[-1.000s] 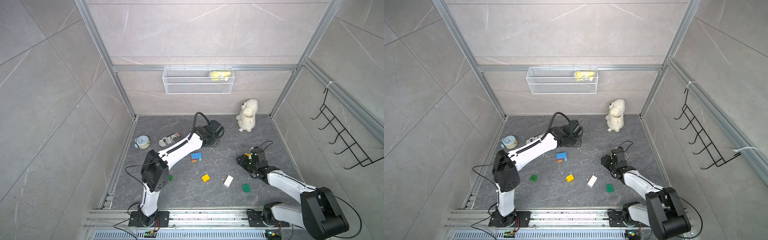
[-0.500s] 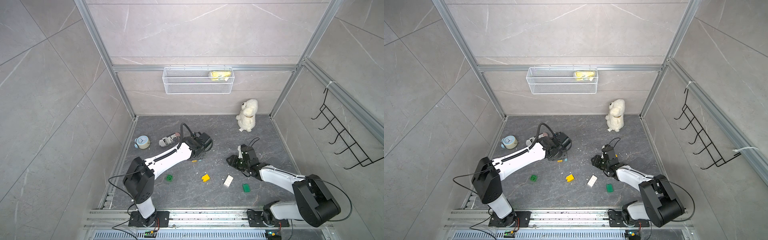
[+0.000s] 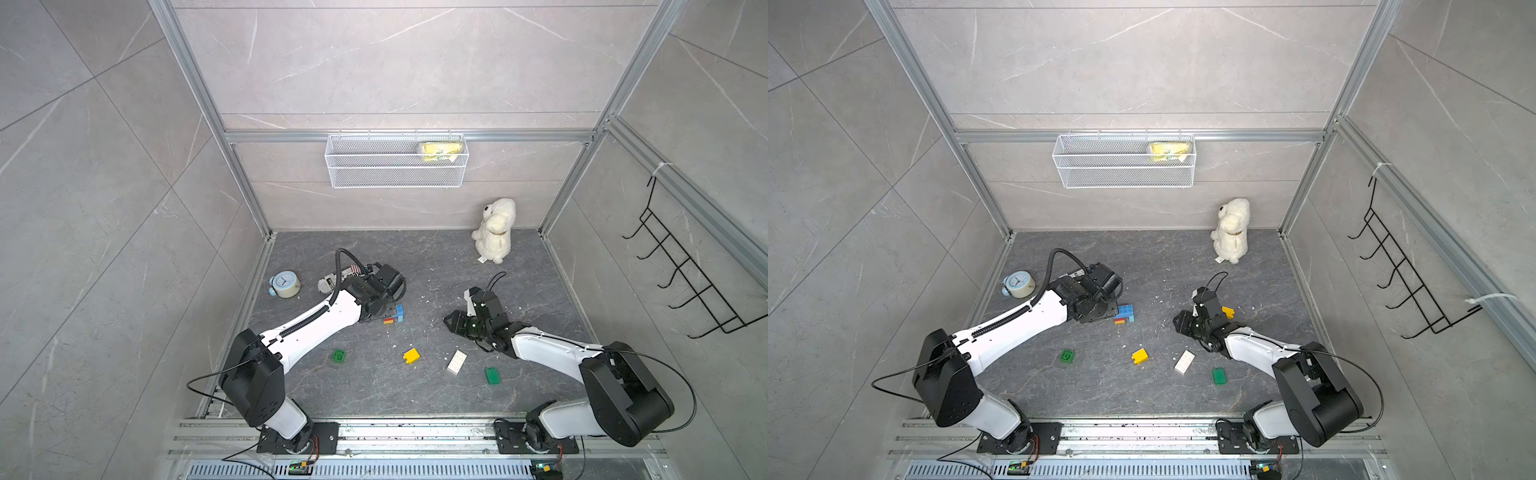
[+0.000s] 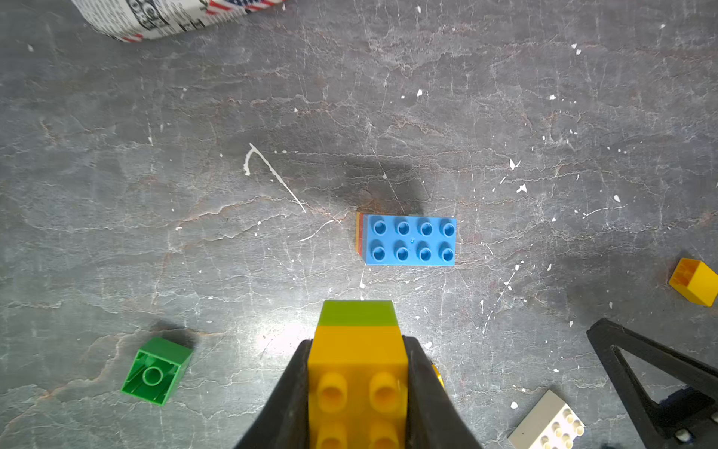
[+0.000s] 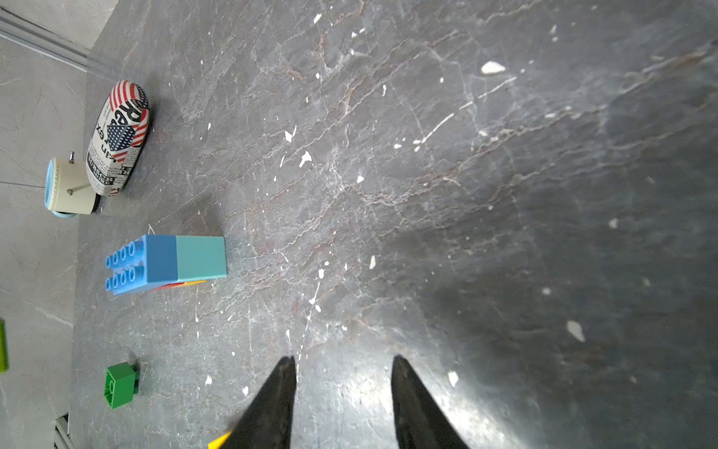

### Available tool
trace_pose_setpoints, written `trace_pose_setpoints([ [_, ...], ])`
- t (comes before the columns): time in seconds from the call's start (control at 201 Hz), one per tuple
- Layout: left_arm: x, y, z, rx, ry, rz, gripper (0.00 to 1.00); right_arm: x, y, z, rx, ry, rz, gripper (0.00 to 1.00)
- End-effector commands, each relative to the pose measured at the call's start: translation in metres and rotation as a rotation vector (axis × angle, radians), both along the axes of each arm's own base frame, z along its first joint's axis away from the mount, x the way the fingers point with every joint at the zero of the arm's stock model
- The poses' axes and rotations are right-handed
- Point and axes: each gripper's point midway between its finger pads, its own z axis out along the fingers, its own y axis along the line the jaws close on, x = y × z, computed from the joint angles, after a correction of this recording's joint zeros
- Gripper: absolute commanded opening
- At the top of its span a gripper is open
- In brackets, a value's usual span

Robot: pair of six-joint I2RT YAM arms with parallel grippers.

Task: Assemble the letter h with lego
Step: Assemble the lego brick with the lego brick.

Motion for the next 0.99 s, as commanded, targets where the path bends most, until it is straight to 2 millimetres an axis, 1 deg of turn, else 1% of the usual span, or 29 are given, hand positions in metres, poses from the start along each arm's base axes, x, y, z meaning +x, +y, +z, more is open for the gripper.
trace_pose_setpoints([
  [0.0,0.017,-0.011,0.005,-0.042,-0.008,-0.017,0.0,0.003,0.003,-0.001,-0.033,0.0,0.021,0.44],
  [0.114,0.028,-0.019,0.005,-0.023,0.0,-0.025,0.0,0.003,0.006,-0.003,-0.037,0.006,0.029,0.44],
  [0.184,0.033,-0.025,0.002,-0.021,0.006,-0.03,0.0,0.003,0.007,-0.003,-0.041,0.008,0.035,0.44],
  [0.358,0.04,-0.028,-0.015,0.022,0.056,-0.033,0.0,0.003,0.009,-0.003,-0.047,0.01,0.043,0.44],
  [0.662,0.041,-0.028,-0.032,0.042,0.105,-0.031,0.0,0.003,0.01,-0.003,-0.054,0.01,0.045,0.44],
  [0.986,0.039,-0.022,-0.041,0.083,0.133,-0.034,0.0,0.002,0.009,-0.003,-0.061,0.009,0.044,0.44],
])
